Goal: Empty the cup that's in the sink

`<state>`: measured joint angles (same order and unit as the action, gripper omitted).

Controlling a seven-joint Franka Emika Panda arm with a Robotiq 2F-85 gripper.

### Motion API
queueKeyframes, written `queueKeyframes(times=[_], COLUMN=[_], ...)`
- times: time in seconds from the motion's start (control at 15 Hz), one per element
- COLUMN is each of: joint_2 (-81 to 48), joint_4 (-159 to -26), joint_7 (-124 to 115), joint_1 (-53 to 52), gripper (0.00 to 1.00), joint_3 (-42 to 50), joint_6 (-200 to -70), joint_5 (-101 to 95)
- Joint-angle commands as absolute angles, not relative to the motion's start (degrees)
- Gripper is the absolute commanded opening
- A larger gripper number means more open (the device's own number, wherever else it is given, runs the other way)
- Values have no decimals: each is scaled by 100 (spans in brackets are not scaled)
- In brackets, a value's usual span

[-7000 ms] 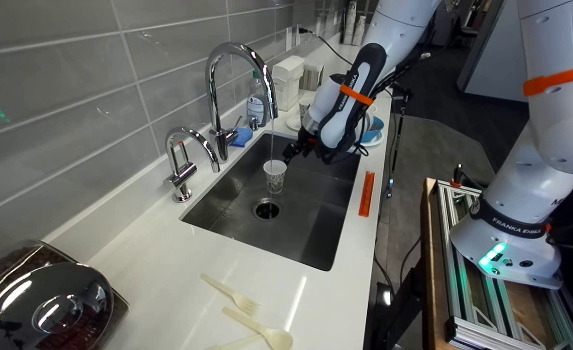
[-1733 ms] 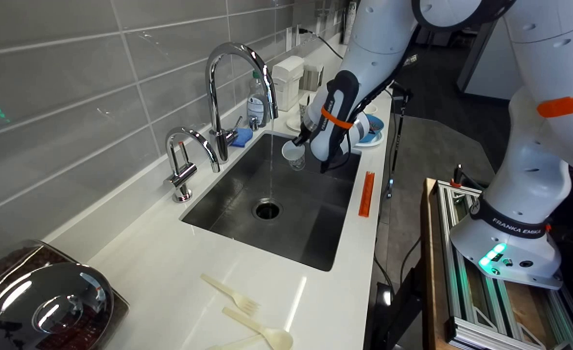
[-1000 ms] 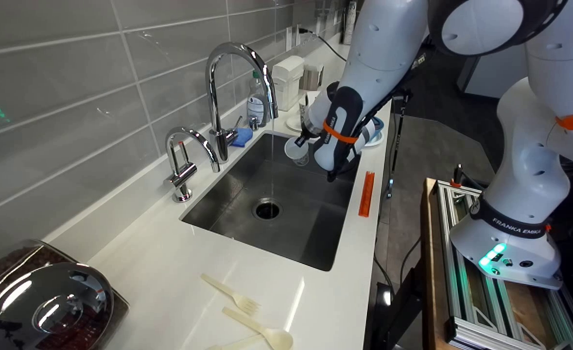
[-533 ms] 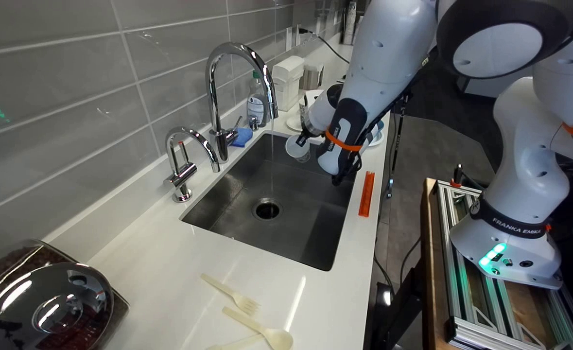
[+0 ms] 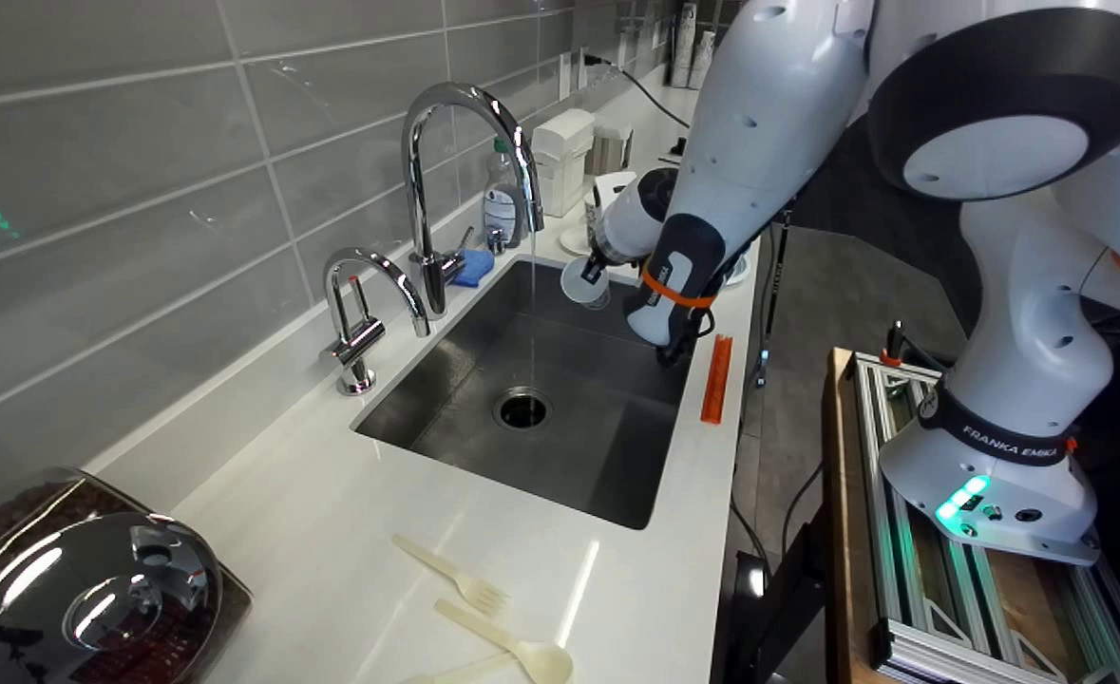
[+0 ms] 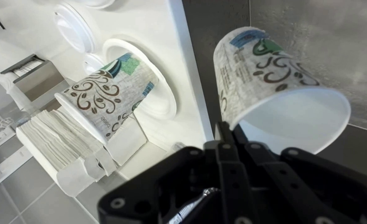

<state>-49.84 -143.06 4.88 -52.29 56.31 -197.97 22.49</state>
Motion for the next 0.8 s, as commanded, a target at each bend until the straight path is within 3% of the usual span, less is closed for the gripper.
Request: queueKeyframes(times=[0.0,0.73], joint_2=[-5338,-5777], joint_4=[-14388,-14493], joint_7=[339,84], joint_1=[-5711,-6345], gripper=[1,1], joint_3=[5975,6436], joint_6=[-19585,-19294], joint_5=[2372,2233])
